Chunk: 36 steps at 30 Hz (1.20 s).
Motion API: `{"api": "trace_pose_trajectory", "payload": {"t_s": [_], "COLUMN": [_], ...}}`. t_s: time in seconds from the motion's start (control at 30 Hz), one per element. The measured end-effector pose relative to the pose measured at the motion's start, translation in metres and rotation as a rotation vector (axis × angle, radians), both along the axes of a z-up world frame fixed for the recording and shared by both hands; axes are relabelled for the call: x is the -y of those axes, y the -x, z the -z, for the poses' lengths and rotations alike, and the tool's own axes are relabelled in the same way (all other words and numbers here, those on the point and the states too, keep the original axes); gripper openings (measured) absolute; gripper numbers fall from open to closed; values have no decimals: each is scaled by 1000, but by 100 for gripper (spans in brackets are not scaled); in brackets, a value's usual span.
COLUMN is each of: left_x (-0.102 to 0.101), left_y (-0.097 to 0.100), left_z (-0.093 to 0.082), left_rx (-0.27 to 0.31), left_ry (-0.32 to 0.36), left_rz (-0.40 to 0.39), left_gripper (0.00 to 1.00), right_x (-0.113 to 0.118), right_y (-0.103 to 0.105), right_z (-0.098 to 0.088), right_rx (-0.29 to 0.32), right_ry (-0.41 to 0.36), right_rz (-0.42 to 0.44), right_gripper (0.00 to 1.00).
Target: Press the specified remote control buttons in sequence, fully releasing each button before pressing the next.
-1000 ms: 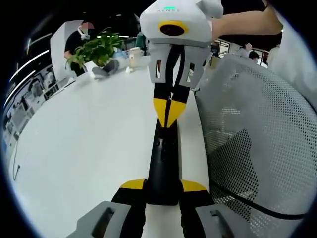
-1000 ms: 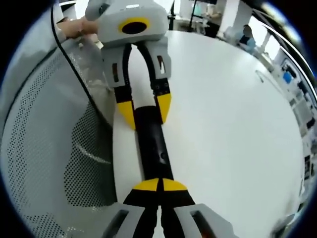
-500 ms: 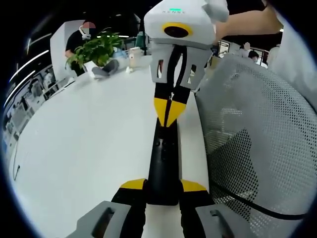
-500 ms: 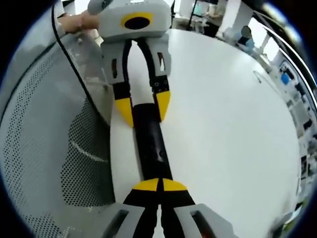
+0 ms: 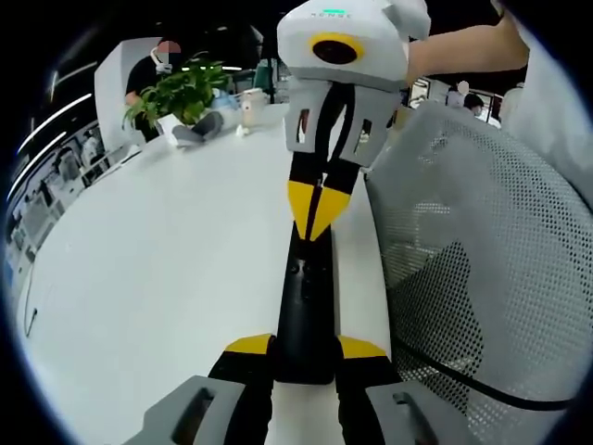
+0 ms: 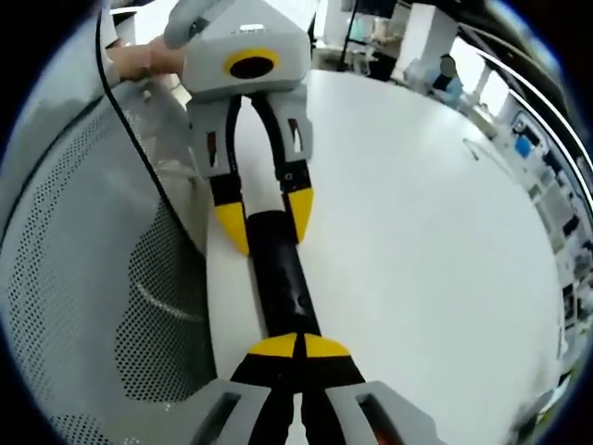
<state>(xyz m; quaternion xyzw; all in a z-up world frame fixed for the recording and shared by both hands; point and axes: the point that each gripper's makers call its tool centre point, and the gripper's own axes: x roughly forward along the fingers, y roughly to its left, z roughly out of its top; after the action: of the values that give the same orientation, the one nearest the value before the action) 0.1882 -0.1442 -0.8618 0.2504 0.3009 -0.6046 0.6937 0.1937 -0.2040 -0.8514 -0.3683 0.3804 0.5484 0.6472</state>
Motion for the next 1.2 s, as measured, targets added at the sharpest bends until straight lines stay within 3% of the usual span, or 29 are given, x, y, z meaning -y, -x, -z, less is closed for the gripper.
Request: {"api": "trace_pose_trajectory", "payload": {"t_s": [0.17,0.2,0.67,0.73,0.8,0.93,1.2], "left_x": [0,0,0,0,0,-1,0], "left_y": [0,0,0,0,0,0,0], "left_z": [0,0,0,0,0,0,0], "left_rx": [-1,-1,-1,-1,-2,-1,-3], "left_ry": [1,1,1,3,3,3,3], "left_rz": [0,1,0,-1,-1,-1,-2], "left_gripper": [24,24,24,24,24,24,24], "right_x": [-3,-4,-3,-3,-13,-8,-11], "right_y": [4,2,2,2,-4,-9,-2], "right_z": [7,4,3,2,-5,-6,-1], "right_rx": [-8,15,26,4,-8,26,-8], "right_ry": [17,18,10,-15,-114,-64,-51], "right_rz": [-20,-46,15,36,129,89,44], "right_gripper": [0,0,0,0,0,0,0]}}
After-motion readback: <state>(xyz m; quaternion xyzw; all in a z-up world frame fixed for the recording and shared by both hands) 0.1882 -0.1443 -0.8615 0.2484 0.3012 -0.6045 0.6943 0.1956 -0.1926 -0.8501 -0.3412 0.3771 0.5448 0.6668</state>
